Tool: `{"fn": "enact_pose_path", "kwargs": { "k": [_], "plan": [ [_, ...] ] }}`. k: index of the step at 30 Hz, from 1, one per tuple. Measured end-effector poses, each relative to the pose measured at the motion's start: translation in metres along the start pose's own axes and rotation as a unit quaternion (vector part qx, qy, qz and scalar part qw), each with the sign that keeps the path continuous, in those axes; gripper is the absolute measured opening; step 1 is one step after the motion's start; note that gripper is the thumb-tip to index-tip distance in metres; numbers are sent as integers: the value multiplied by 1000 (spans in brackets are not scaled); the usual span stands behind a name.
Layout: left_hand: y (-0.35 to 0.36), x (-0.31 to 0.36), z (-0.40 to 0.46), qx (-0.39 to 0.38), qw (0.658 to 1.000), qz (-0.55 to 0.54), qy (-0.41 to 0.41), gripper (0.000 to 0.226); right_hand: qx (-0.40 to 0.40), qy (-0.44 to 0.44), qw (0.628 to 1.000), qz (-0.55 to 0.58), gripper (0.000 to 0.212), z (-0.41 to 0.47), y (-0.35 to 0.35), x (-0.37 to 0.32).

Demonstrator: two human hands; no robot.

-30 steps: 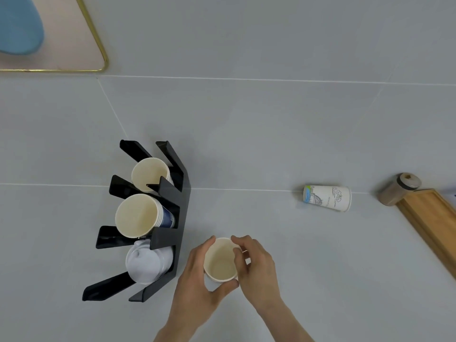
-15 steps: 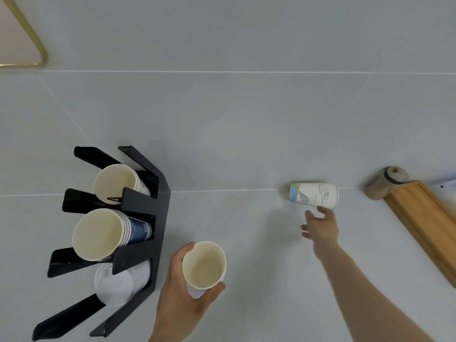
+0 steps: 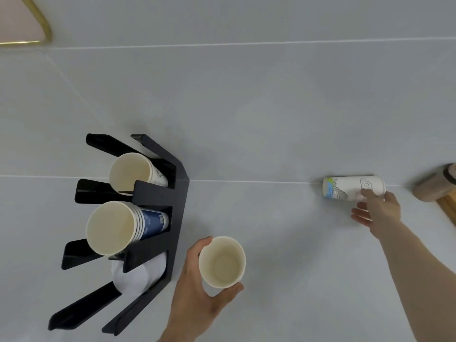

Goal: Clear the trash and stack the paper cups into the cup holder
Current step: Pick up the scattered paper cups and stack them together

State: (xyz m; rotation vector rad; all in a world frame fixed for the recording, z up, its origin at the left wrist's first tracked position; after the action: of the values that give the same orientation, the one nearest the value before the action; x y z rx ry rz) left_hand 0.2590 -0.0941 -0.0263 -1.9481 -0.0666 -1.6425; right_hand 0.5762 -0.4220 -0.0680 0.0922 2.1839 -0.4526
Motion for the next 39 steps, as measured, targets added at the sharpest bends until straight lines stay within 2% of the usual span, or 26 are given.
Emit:
{"fn": "enact_pose_path", "kwargs": {
  "k": [3,7,9,11,16,17,20,25,29,35,39],
  "plan": [
    [1,1,2,1,1000,-4,-4,102,3,-14,1000,-2,31,-8,1,5],
    [1,3,2,4,1000,-15,-8,100,-20,-37,999,5,62,-45,12,13],
    [1,4,1,2,1000,-15,-8,100,-48,-64,997,17,69,-74,22,16],
    [0,4,1,3,1000,-11,-7,100,-89,-95,991,18,60,-106,35,16],
    [-3,10,-2,2,1000,-14,-4,97,-196,-165,967,-10,8,-196,57,11],
    [-4,11,-4,2,1000,-12,-3,97,-213,-184,959,-21,4,-212,57,8],
    [-7,12,-8,1,1000,-14,-7,96,-251,-235,936,-77,10,-250,52,1],
    [-14,13,-25,-12,1000,-28,-1,96,-217,-349,886,-215,26,-292,51,1],
    [-15,12,-34,-30,999,-28,-4,105,-197,-394,854,-278,38,-310,66,15],
    [-19,11,-43,-54,997,-58,-4,110,-164,-435,848,-253,15,-325,78,58],
    [-22,2,-48,-63,995,-81,-23,106,-218,-388,866,-228,17,-320,80,89]
  ]
}}
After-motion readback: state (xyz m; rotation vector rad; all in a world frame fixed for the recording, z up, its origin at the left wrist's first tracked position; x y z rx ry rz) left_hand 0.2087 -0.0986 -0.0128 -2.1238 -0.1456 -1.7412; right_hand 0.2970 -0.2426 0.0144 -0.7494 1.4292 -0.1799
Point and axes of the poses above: each hand's wrist, its own z-axis towards the middle knuckle, its own y-axis out of the palm, x = y × z, the point moved 4 cm from there along z, towards the middle knuckle, and after that the axes turned 6 degrees about -z, right-handed, at the moved point
